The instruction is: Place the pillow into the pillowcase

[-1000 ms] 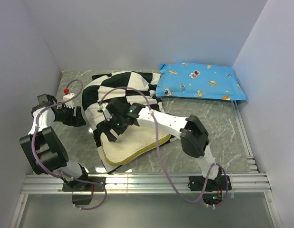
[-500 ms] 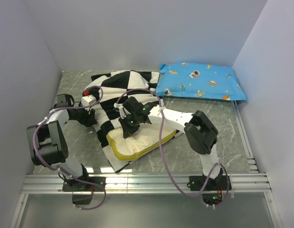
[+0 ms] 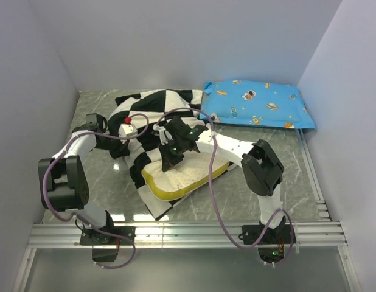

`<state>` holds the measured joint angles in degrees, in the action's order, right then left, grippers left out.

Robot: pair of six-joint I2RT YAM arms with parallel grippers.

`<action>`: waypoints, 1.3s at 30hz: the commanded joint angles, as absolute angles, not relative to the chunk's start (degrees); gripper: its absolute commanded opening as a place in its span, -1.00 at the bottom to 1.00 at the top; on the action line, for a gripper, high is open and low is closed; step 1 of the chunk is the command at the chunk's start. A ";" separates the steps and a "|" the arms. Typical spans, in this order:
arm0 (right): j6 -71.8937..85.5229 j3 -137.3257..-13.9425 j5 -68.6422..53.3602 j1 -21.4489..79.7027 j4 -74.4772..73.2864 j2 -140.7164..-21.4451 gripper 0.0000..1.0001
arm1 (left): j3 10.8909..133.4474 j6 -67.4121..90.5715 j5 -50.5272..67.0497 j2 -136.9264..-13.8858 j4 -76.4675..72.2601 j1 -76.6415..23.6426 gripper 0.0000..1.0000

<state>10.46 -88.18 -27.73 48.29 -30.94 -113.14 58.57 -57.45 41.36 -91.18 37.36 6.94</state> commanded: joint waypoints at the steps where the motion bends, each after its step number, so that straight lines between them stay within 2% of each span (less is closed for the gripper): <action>1: 12.21 -94.46 -26.45 46.58 -27.25 -113.81 -1.00 | 62.40 -68.27 48.69 -84.48 59.21 2.38 -0.99; 7: 18.70 -99.84 -25.76 45.36 -24.44 -115.93 -1.00 | 66.00 -71.01 52.73 -83.76 71.26 -6.58 -0.99; 12: 22.49 -100.55 -25.49 42.72 -21.10 -114.61 -1.00 | 62.50 -68.14 52.21 -86.22 69.46 -10.02 -0.99; 15: 23.12 -97.84 -26.63 40.87 -20.13 -112.42 -1.00 | 58.72 -62.85 46.42 -86.92 60.49 -6.25 -0.82; 17: 22.24 -95.72 -27.24 40.34 -19.60 -110.48 -1.00 | 58.01 -63.80 44.74 -87.54 58.63 -1.34 -0.56; 18: 21.71 -93.62 -27.33 40.34 -19.34 -109.52 -1.00 | 58.62 -64.33 45.69 -88.06 58.80 -0.19 -0.34; 19: 21.10 -92.65 -27.51 40.34 -19.34 -109.42 -1.00 | 59.67 -64.07 47.10 -88.41 59.32 4.44 -0.26; 22: 19.70 -88.25 -30.40 40.34 -19.25 -108.98 -1.00 | 66.17 -60.24 51.76 -89.21 63.45 8.86 -0.01; 25: 12.96 -85.52 -33.58 41.74 -22.92 -109.16 -0.99 | 68.38 -54.15 49.23 -85.71 61.18 9.23 0.17; 27: 9.51 -85.08 -32.44 43.23 -26.53 -108.90 -0.58 | 65.67 -51.61 45.82 -82.29 56.29 8.97 0.30; 28: 8.54 -84.03 -31.47 43.24 -27.24 -108.03 -0.02 | 64.26 -48.72 44.40 -81.57 54.68 8.09 0.32; 31: 7.30 -81.21 -27.53 44.20 -28.29 -103.63 0.44 | 58.56 -45.98 40.53 -80.33 49.78 5.03 0.32; 34: 6.51 -80.77 -25.93 46.05 -30.66 -102.04 0.62 | 54.42 -41.32 39.12 -80.16 42.58 1.34 0.31; 38: 7.64 -79.37 -26.10 47.20 -30.15 -105.46 0.59 | 51.24 -32.89 33.32 -82.08 29.23 -4.30 0.26; 39: 8.60 -79.10 -26.63 47.02 -29.54 -108.25 0.55 | 51.24 -30.26 32.88 -83.66 27.53 -4.74 0.18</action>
<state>8.43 -80.86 -27.44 46.63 -28.47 -104.53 51.59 -38.98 36.75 -81.95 40.47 -2.74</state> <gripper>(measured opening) 0.790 0.608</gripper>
